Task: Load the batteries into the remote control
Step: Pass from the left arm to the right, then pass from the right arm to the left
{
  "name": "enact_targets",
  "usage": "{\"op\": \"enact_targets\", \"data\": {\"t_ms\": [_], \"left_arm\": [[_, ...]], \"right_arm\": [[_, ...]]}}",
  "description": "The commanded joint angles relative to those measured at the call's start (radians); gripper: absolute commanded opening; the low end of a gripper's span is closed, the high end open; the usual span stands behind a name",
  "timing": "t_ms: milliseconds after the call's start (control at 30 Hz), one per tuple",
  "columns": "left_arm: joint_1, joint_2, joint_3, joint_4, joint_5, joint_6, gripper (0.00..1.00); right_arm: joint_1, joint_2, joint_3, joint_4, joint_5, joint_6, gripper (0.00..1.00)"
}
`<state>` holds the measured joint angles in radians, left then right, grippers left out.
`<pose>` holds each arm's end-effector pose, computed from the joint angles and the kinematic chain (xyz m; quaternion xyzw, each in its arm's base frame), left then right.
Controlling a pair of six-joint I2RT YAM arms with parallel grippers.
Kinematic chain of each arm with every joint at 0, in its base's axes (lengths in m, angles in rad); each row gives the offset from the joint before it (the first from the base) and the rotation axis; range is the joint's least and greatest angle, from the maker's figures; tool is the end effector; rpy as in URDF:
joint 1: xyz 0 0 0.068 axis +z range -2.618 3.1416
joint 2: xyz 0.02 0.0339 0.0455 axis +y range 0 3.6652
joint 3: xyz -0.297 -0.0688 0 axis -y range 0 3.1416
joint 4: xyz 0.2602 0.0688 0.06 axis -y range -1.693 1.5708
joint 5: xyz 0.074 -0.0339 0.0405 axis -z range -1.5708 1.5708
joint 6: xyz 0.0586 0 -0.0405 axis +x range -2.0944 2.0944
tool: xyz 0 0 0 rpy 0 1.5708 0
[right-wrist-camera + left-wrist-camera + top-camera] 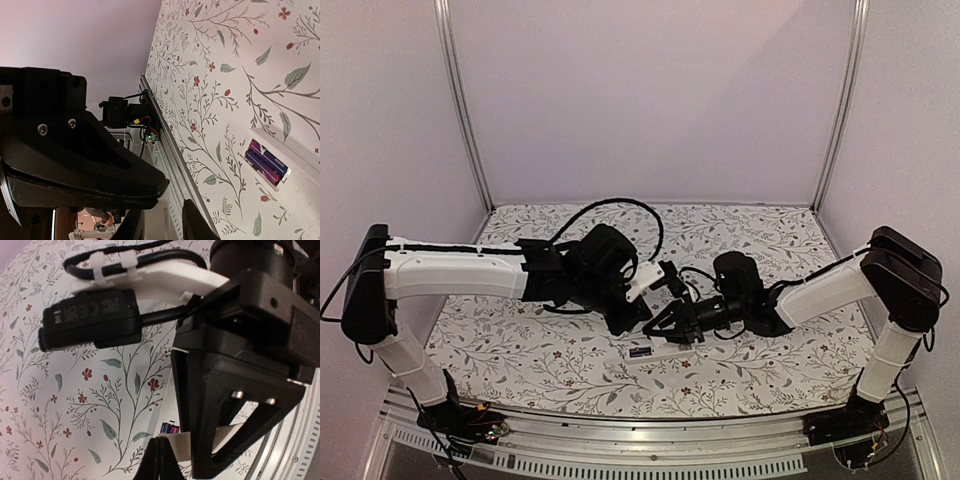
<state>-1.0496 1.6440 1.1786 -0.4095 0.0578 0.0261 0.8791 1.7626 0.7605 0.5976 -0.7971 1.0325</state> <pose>0.1893 -0.3365 0.2449 0.4899 0.8020 -0.1906 0.2839 0.2056 0.3140 0.1729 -0.1541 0.7834 0.6014 0.0282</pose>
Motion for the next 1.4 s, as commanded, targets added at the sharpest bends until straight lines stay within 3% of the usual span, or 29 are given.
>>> {"op": "enact_targets", "data": {"t_ms": [0, 67, 200, 267, 367, 500, 667, 800, 900, 1033, 1233, 1367], "left_arm": [[0.029, -0.04, -0.01, 0.035, -0.005, -0.021, 0.0], [0.035, -0.047, -0.016, 0.042, 0.0, -0.023, 0.0], [0.047, -0.059, -0.019, 0.034, 0.017, -0.021, 0.02], [0.057, -0.083, -0.029, 0.038, 0.025, -0.018, 0.27], [0.082, -0.149, -0.06, 0.061, 0.033, -0.022, 0.5], [0.134, -0.264, -0.105, 0.105, 0.075, -0.101, 0.64], [0.213, -0.374, -0.198, 0.195, 0.156, -0.297, 0.71], [0.267, -0.394, -0.219, 0.21, 0.265, -0.397, 0.69], [0.29, -0.362, -0.18, 0.169, 0.386, -0.413, 0.56], [0.292, -0.291, -0.152, 0.177, 0.513, -0.531, 0.49], [0.245, -0.27, -0.212, 0.358, 0.519, -0.76, 0.48], [0.192, -0.229, -0.191, 0.39, 0.504, -0.849, 0.48]], "right_arm": [[0.007, 0.052, 0.001, 0.177, -0.024, 0.109, 0.11], [0.007, 0.054, -0.005, 0.189, -0.016, 0.123, 0.0], [0.006, 0.031, -0.01, 0.176, -0.011, 0.109, 0.0], [0.006, 0.013, -0.013, 0.145, -0.011, 0.079, 0.0], [0.005, -0.026, -0.01, 0.014, 0.006, -0.022, 0.0], [0.006, -0.144, 0.024, -0.284, 0.095, -0.258, 0.0], [0.017, -0.323, 0.072, -0.657, 0.407, -0.635, 0.0], [0.081, -0.447, 0.074, -0.736, 0.676, -0.851, 0.0], [0.146, -0.493, 0.074, -0.755, 0.875, -0.972, 0.0], [0.233, -0.51, 0.102, -0.786, 1.095, -1.105, 0.0], [0.34, -0.464, 0.137, -0.772, 1.33, -1.245, 0.0], [0.376, -0.417, 0.161, -0.752, 1.394, -1.297, 0.0]]}}
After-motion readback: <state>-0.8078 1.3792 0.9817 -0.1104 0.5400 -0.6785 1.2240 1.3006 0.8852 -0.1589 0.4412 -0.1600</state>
